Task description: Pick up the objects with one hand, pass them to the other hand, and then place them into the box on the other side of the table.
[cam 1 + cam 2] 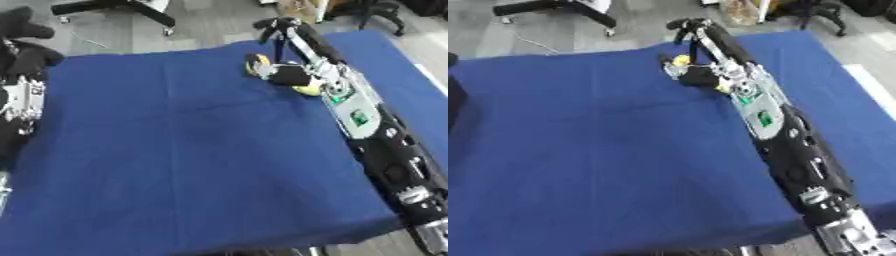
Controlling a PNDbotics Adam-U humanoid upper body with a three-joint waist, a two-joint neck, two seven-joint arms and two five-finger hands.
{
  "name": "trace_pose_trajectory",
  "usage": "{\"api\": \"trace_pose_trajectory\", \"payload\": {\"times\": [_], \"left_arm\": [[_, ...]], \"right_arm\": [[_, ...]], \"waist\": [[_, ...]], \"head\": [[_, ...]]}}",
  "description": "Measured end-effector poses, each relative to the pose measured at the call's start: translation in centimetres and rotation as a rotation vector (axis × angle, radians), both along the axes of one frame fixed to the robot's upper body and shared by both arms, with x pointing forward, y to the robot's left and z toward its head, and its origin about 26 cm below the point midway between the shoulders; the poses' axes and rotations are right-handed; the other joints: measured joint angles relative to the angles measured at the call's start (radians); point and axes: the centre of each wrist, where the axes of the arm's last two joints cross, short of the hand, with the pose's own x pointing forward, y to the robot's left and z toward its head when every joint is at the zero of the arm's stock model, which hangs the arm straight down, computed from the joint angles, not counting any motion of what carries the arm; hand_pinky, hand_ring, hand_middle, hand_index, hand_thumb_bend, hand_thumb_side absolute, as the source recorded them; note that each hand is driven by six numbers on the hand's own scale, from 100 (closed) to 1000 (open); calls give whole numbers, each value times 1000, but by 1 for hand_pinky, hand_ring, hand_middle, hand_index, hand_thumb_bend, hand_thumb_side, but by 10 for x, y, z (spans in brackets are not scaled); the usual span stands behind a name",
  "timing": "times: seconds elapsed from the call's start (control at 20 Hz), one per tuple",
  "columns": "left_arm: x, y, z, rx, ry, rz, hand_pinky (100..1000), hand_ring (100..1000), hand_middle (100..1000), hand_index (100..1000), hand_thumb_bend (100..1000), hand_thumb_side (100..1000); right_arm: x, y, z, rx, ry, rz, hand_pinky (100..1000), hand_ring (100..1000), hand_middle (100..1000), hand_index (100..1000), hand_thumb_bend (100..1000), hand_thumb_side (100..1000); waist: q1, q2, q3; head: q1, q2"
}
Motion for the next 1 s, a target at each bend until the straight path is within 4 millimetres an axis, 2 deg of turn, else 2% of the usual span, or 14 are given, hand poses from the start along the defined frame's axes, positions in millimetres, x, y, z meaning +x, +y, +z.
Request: {"api": "trace_pose_trajectory", "payload": {"times": [0.25, 0.65, 0.75, 0.9, 1.0], "left_arm": [[-1, -4, -3, -7, 8, -17, 637, 588, 674, 882, 100, 671], [0, -6, -7, -4, 17, -22, 637, 587, 673, 882, 100, 675], [1, -7, -7, -5, 18, -21, 636, 587, 673, 882, 100, 676], [1, -7, -9, -7, 24, -20, 636, 586, 673, 883, 100, 679], [1, -7, -10, -4, 27, -17, 636, 586, 673, 883, 100, 680]], "right_arm": [[13, -27, -13, -35, 50, -123, 704, 414, 634, 857, 290, 516], [24, -58, -32, -113, 100, -302, 757, 512, 734, 881, 333, 510], [25, -63, -33, -139, 100, -336, 792, 577, 768, 890, 348, 513], [26, -71, -33, -175, 98, -380, 867, 747, 848, 916, 389, 516], [26, -76, -33, -201, 101, -408, 894, 796, 871, 927, 407, 516]], "waist": [[4, 2, 3], [9, 7, 10], [9, 7, 13], [9, 7, 14], [7, 7, 15]], "head": [[9, 0], [19, 0], [19, 0], [19, 0], [21, 0]]}}
